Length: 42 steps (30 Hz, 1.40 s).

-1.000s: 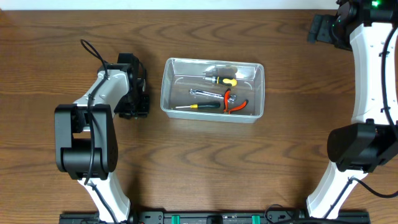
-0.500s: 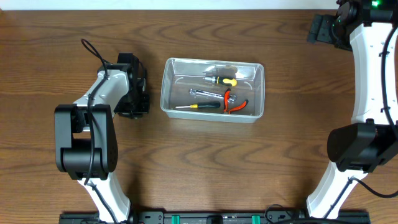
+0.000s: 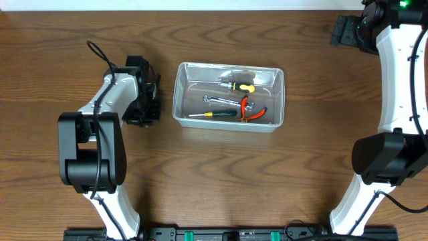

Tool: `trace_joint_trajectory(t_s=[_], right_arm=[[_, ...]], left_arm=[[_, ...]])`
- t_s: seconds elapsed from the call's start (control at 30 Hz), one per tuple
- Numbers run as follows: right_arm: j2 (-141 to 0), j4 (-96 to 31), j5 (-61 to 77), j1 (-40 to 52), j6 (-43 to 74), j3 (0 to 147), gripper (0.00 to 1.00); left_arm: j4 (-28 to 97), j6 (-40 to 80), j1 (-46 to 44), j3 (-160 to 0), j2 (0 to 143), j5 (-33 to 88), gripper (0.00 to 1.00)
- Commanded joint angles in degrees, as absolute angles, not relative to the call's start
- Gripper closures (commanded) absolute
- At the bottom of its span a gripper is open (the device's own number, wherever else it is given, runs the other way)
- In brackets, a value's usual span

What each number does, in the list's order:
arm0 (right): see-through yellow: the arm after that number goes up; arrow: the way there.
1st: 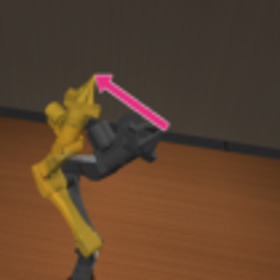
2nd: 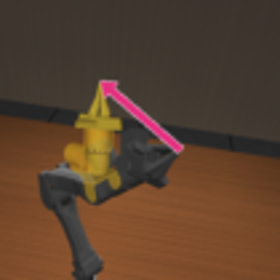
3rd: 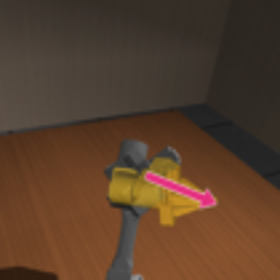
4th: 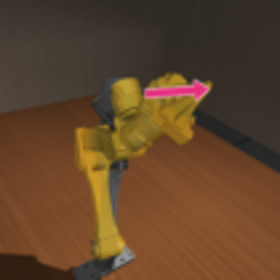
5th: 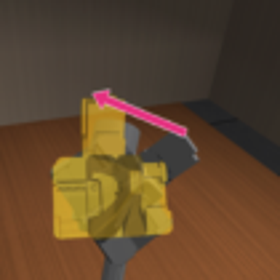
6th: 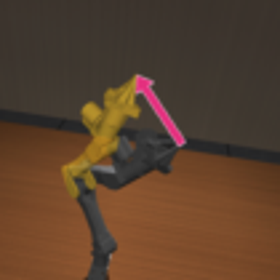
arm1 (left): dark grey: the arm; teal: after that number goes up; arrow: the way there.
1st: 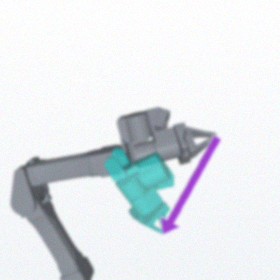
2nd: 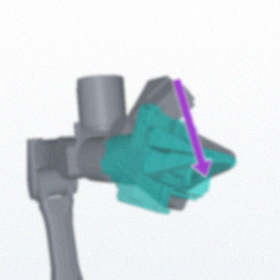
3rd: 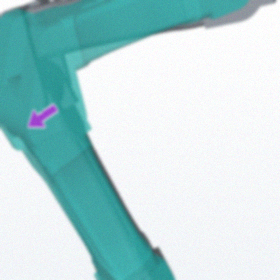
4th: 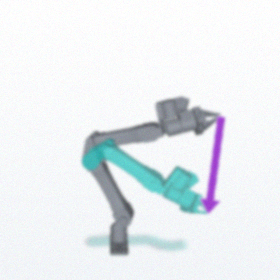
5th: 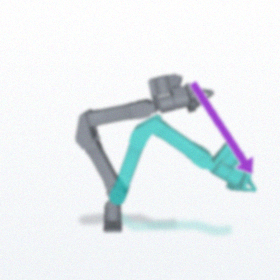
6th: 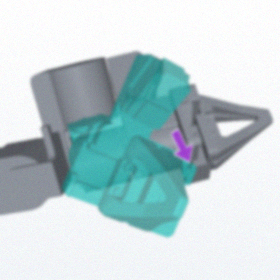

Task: Pack container
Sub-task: 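Close the left gripper on the tool's shaft and lift it, then carry the tool into the container and open the left gripper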

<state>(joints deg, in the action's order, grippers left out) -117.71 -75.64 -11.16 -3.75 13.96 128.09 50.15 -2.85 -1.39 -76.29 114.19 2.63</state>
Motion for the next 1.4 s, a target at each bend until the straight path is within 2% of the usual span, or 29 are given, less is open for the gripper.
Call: trace_joint_trajectory(t_s=[0.0, 0.33, 0.67, 1.2, 1.37], right_arm=[[-117.32, -75.68, -11.35, -3.68, 13.21, 128.40, 0.01], [-117.32, -75.68, -11.35, -3.68, 13.19, 128.40, 0.01], [-117.32, -75.68, -11.35, -3.68, 13.19, 128.40, 0.01], [-117.32, -75.68, -11.35, -3.68, 13.21, 128.40, 0.01], [-117.32, -75.68, -11.35, -3.68, 13.21, 128.40, 0.01]], left_arm=[[51.33, -2.74, 0.08, -80.82, 110.00, 2.55, 0.94], [50.70, -2.85, 0.51, -84.38, 96.73, 2.72, 0.94], [47.77, -16.47, -6.37, -84.38, 86.15, 16.14, 0.94], [47.03, -39.09, -22.52, -84.36, 88.09, 17.96, 0.94], [47.13, -40.29, -24.05, -84.33, 92.33, 17.91, 0.94]])
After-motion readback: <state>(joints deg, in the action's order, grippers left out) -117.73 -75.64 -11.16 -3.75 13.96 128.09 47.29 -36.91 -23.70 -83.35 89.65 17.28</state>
